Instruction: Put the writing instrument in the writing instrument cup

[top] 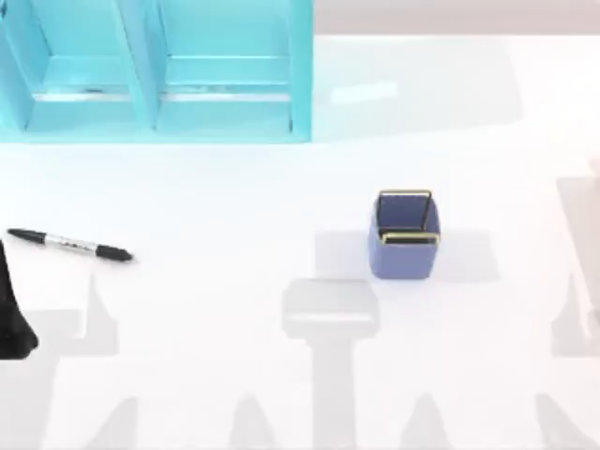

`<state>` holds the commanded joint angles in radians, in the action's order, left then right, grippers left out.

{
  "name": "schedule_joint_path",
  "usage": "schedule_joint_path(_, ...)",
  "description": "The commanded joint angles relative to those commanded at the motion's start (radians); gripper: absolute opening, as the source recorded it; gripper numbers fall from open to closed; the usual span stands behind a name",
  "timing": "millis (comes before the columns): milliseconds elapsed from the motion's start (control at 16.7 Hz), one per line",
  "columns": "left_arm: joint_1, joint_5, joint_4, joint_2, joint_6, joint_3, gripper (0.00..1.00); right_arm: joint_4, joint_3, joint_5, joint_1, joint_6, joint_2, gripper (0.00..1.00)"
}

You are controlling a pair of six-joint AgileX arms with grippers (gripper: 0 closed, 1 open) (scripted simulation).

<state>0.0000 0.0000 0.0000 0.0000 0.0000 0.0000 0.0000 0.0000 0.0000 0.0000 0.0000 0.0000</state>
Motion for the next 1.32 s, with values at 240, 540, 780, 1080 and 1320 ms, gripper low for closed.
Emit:
schedule_joint_path(240,0.006,0.008,0.018,0.033,-0.033,0.008,1.0,0.0,0.0,0.0,0.0,0.0,0.0,1.0)
schedule_joint_path(540,0.035,0.072,0.142,0.298,-0.287,0.059,1.0,0.0,0.0,0.0,0.0,0.0,0.0,1.0)
schedule_joint_path(780,0.063,0.15,0.276,0.662,-0.596,0.112,1.0,0.0,0.0,0.0,0.0,0.0,0.0,1.0)
schedule_joint_path(1080,0.097,0.247,0.437,1.119,-0.976,0.172,1.0,0.0,0.0,0.0,0.0,0.0,0.0,1.0)
schedule_joint_path(1320,0.119,0.306,0.544,1.367,-1.199,0.216,1.0,0.0,0.0,0.0,0.0,0.0,0.0,1.0)
